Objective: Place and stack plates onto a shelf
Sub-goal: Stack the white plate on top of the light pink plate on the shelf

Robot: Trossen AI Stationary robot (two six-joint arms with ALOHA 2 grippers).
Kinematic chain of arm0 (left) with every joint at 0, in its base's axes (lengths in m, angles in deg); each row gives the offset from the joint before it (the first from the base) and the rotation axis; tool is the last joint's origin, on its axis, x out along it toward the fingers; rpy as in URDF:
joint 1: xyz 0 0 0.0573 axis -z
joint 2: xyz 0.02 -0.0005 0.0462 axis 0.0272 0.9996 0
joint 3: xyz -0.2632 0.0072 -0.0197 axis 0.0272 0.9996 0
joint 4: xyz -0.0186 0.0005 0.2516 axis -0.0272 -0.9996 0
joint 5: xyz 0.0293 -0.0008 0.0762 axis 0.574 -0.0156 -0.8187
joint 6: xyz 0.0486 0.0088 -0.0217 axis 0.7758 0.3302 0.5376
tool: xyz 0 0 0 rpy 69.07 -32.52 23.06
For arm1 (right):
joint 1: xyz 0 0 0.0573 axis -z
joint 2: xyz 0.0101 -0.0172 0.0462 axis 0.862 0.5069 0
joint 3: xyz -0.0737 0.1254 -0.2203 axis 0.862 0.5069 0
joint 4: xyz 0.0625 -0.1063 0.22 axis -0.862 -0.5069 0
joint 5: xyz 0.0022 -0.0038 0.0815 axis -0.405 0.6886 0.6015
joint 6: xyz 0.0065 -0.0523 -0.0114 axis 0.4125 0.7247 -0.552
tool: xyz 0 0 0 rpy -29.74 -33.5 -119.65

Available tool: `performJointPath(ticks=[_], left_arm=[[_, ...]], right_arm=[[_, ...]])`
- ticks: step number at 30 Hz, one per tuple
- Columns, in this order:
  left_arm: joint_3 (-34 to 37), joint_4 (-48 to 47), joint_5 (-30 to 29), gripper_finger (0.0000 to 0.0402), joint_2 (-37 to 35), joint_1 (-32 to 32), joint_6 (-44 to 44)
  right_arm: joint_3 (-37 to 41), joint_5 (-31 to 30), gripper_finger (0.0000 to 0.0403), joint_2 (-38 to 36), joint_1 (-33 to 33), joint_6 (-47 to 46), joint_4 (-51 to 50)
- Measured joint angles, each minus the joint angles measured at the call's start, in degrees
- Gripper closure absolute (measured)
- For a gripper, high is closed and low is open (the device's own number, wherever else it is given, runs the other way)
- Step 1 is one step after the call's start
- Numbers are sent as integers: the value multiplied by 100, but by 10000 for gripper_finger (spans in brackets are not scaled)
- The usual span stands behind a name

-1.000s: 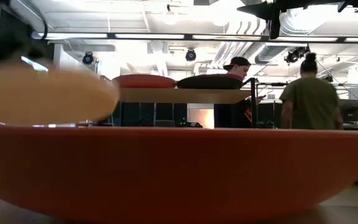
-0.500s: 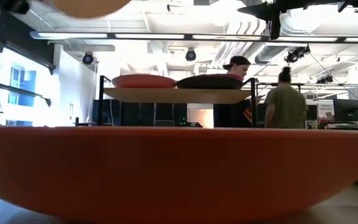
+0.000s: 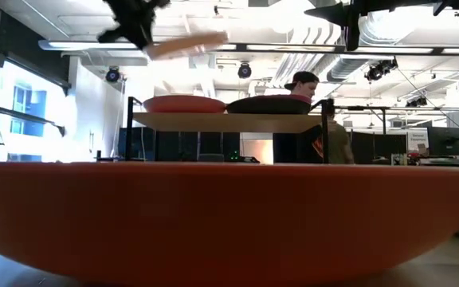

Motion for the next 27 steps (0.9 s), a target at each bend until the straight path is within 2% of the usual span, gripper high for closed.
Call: performJointPath(ticks=[4, 9, 18, 27], left_arm=[[-407, -24, 239, 401, 699, -456, 458], [-736, -68, 580, 401, 1230, -819, 779], [-760, -350, 514, 401, 1832, -1088, 1159], [-763, -390, 445, 401, 1992, -1068, 1511]], right_arm=[[0, 42, 299, 0, 1, -145, -49], [0, 63, 299, 0, 0, -169, -221], [0, 65, 299, 0, 1, -402, -317], [0, 3, 299, 0, 1, -405, -331]])
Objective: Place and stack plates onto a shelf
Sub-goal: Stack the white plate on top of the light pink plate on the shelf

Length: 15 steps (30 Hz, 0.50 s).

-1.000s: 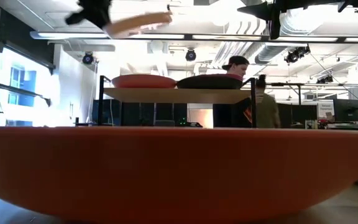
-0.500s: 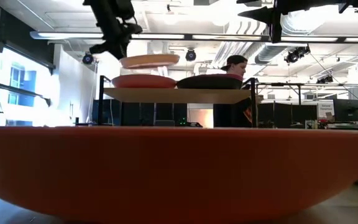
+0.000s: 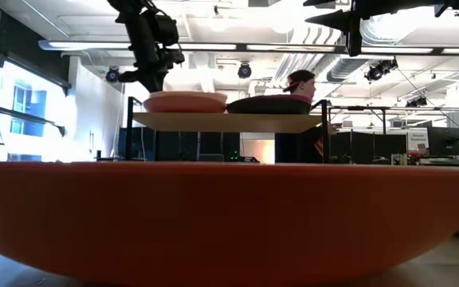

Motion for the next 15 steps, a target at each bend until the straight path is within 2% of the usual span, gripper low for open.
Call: performJointPath(ticks=[6, 15], left_arm=[[0, 46, -165, 391, 0, -4, 314], [0, 174, 11, 336, -166, -4, 498]], right_arm=[[0, -100, 299, 0, 0, 0, -1], [0, -127, 299, 0, 0, 0, 1]])
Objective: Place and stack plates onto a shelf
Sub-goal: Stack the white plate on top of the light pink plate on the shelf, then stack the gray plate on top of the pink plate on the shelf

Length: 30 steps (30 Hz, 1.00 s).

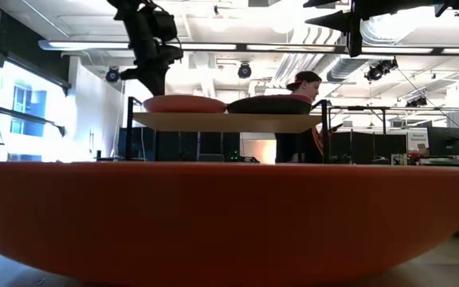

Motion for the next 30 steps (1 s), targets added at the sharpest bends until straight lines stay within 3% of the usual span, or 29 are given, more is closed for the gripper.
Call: performJointPath(ticks=[6, 12, 16, 23, 27, 30], left_arm=[[0, 562, 445, 306, -580, 3, -64], [320, 1511, 1031, 298, -1779, 464, -218], [1558, 2979, 1022, 298, -3050, 1102, -581], [4650, 6265, 924, 298, -5158, 2526, -1159], [5828, 7621, 705, 298, -5810, 3037, -1163], [6191, 7850, 386, 298, -5999, 3178, -1168]], right_arm=[[0, 2, 299, 0, -2, 2, 154], [0, 2, 299, 115, 0, 168, 1396], [-2, 72, 299, 382, 0, 500, 2231], [-2, 533, 299, 773, -2, 562, 2479], [0, 631, 299, 832, -2, 641, 2488], [-1, 607, 299, 824, -2, 758, 2515]])
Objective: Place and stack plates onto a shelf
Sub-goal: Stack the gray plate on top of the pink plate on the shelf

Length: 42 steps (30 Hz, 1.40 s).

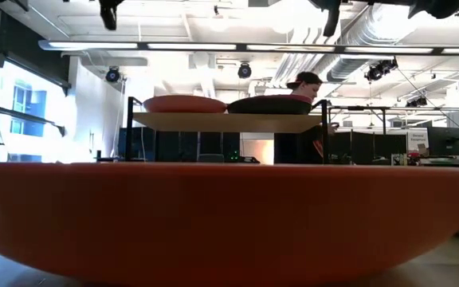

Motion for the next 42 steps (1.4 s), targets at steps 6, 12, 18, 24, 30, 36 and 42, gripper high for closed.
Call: performJointPath(ticks=[6, 12, 18, 24, 30, 36, 42], left_arm=[[47, 21, -81, 298, -38, 21, 3], [47, 11, -81, 298, -34, 20, -1], [47, 8, -79, 298, -35, 20, -310], [47, 8, -81, 298, -35, 18, -397], [47, 6, -81, 298, -35, 18, -397], [47, 4, -81, 298, -35, 18, -397], [47, 2, -81, 298, -35, 18, -397]], right_arm=[[-1, -3, 299, 0, 0, -73, -4], [-911, 244, 299, 2, -167, -523, -2200], [-2723, 341, 299, 611, -1223, -1490, -7921], [-2309, 341, 299, 1072, -3016, -4227, -9535], [-847, 475, 299, 1306, -4658, -7105, -7987], [-167, 436, 299, 1618, -5309, -8726, -6938], [-158, 627, 299, 2164, -5322, -8874, -6844]])
